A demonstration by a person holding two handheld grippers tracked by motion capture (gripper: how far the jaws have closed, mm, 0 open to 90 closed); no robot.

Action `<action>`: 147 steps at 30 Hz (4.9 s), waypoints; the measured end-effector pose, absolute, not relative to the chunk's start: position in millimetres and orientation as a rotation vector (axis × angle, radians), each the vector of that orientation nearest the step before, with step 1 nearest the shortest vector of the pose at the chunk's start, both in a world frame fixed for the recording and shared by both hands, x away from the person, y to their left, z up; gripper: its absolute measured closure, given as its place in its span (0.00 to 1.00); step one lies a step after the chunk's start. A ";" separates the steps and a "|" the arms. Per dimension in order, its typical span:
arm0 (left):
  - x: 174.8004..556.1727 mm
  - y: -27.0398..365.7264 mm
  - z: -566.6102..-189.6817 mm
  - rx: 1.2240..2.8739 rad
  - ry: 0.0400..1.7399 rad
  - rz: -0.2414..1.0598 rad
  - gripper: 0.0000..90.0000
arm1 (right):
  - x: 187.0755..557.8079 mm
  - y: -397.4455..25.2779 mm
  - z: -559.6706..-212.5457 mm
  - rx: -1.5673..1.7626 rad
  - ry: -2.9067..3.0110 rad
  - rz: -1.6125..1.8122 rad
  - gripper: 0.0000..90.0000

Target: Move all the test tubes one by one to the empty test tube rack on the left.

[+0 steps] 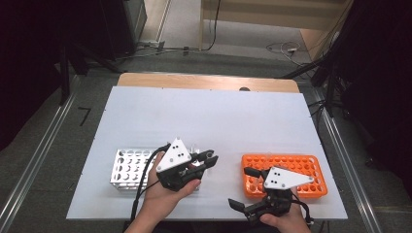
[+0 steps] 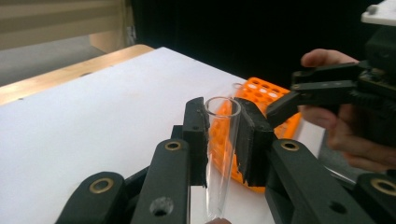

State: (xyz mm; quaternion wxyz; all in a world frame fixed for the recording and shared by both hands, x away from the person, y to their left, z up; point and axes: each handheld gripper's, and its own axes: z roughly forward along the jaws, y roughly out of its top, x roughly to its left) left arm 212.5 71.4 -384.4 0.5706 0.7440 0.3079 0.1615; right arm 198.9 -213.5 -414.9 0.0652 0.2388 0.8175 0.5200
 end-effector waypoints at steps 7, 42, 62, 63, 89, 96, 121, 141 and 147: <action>224.1 92.9 -381.1 1.711 0.776 0.422 0.84 | 202.9 -227.8 -413.1 0.753 2.429 1.566 0.00; 259.9 118.0 -422.8 1.695 0.941 0.519 0.84 | 211.8 -281.1 -410.1 0.878 2.317 1.518 0.00; 260.9 112.5 -433.2 1.805 0.987 0.489 0.83 | 214.1 -285.1 -412.6 0.886 2.309 1.505 0.00; 261.0 112.3 -433.9 1.806 0.987 0.485 0.83 | 214.2 -285.5 -412.6 0.889 2.306 1.504 0.00; 242.8 126.1 -424.5 1.763 0.958 0.360 0.49 | 225.1 -306.2 -422.8 0.944 2.302 1.493 0.16; 227.8 125.9 -422.4 1.752 0.936 0.340 0.23 | 232.3 -305.5 -436.2 0.992 2.342 1.428 0.28; 213.9 119.8 -421.0 1.744 0.878 0.268 0.00 | 241.5 -284.6 -465.4 1.009 2.459 1.274 0.72; 213.6 115.8 -421.5 1.762 0.870 0.264 0.00 | 239.1 -277.1 -470.6 0.953 2.448 1.235 0.82; 213.5 114.7 -421.5 1.763 0.870 0.262 0.00 | 240.3 -278.7 -469.0 0.972 2.457 1.242 0.82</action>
